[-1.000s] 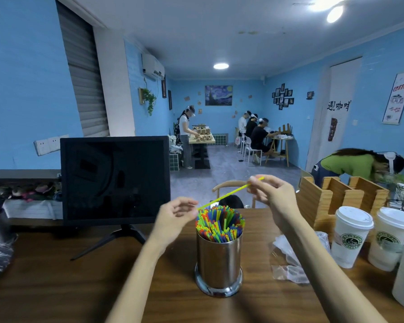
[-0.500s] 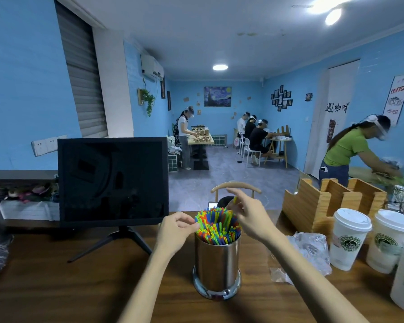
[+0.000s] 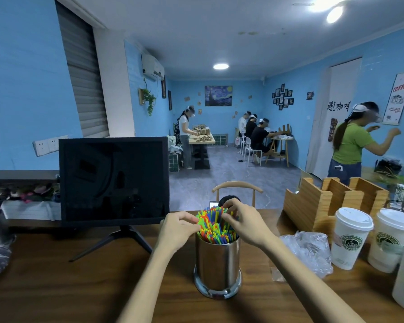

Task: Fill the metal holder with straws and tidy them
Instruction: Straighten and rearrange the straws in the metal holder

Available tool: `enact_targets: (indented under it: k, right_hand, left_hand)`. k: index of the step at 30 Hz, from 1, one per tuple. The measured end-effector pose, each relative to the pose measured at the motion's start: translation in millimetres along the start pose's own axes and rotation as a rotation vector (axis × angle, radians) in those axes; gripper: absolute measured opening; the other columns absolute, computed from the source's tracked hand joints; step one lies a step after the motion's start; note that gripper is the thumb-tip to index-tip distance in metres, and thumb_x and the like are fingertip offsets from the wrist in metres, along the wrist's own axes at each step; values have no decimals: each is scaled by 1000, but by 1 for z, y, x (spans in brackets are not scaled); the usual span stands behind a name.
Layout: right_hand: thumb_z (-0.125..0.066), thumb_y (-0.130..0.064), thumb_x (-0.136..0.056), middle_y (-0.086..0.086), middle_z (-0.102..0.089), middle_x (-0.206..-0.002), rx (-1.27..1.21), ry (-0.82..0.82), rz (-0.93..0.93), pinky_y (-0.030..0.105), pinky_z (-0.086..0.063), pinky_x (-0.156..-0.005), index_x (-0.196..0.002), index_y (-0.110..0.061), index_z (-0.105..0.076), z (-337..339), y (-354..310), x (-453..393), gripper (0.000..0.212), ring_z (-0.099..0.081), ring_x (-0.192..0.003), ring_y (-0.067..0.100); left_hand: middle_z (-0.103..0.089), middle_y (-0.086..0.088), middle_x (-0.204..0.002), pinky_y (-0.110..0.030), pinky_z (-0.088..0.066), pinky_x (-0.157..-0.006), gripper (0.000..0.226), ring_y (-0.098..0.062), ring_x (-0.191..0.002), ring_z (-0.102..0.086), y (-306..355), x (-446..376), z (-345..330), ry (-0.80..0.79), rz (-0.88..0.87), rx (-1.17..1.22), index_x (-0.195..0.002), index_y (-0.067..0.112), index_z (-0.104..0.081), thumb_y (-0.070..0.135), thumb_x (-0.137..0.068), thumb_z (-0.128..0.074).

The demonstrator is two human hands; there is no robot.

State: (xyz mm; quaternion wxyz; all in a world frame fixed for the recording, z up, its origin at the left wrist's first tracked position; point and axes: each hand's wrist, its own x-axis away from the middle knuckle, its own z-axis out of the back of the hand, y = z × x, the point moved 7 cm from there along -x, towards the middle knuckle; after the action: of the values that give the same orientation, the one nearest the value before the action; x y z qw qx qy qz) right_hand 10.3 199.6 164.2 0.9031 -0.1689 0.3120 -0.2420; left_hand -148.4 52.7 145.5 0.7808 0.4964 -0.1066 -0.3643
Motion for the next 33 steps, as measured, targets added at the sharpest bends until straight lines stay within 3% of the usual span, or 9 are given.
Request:
enact_targets:
  k: [8,10,13,18,21,25,27,30,33]
  right_hand:
    - [-61,-41,-98,-11,-71,-103,-63,23,5,38,-58,-82,-113,-26,-61,5,-2,3,21,-67,-90,8]
    - [-61,-44,-98,-13,-69,-107,-83,36,24,38,-56,-85,-114,-27,-62,7,-3,5,24,-65,-96,6]
    - [-57,-55,-96,-16,-65,-114,-148,44,59,39,-52,-94,-118,-31,-64,10,-7,6,33,-60,-109,5]
    - [-56,-58,-97,-18,-63,-118,-126,10,121,39,-33,-103,-123,-37,-68,7,-29,5,35,-51,-119,7]
    - [-58,-59,-94,-18,-62,-121,-118,-52,137,43,-32,-106,-124,-37,-67,-2,-38,1,38,-50,-122,8]
    - [-60,-46,-99,-27,-62,-104,-138,-65,157,47,-34,-104,-106,-33,-71,-5,-47,-1,18,-50,-107,-1]
    - [-61,-36,-101,-30,-64,-91,-213,-19,147,41,-40,-97,-96,-29,-72,2,-47,0,14,-54,-97,-8]
    - [-61,-25,-102,-13,-72,-85,-341,27,116,27,-47,-83,-92,-19,-72,16,-41,0,15,-65,-87,-1]
    - [-67,-24,-98,-4,-75,-81,-405,84,83,37,-57,-78,-93,-17,-75,29,-33,-2,12,-71,-79,11]
  left_hand:
    - [-75,7,-76,-11,-46,-53,10,-9,-78,-71,9,4,0,88,-53,119,-86,21,-75,15,-80,-80]
    - [-75,8,-74,-14,-52,-58,14,-8,-76,-71,16,4,11,163,-109,189,-88,22,-80,11,-82,-76]
    - [-76,12,-80,-32,-61,-71,20,-14,-75,-73,36,5,28,213,-243,303,-92,27,-82,10,-86,-73]
    - [-76,1,-91,-30,-58,-70,14,-14,-72,-73,76,8,53,260,-386,485,-96,24,-78,13,-96,-68]
    - [-74,1,-97,-31,-61,-69,15,-12,-84,-68,90,6,54,252,-443,552,-97,19,-76,9,-98,-65]
    - [-72,-2,-95,-29,-60,-67,18,-12,-84,-66,96,7,57,296,-478,621,-96,23,-75,10,-99,-63]
    - [-73,-3,-93,-29,-61,-66,18,-11,-82,-67,92,7,60,345,-466,657,-97,23,-75,10,-99,-63]
    - [-75,-2,-91,-25,-60,-64,16,-11,-82,-68,80,4,65,395,-406,721,-99,23,-75,11,-98,-64]
    - [-78,3,-90,-23,-59,-63,12,-9,-80,-71,65,1,64,428,-315,771,-100,21,-76,13,-94,-71]
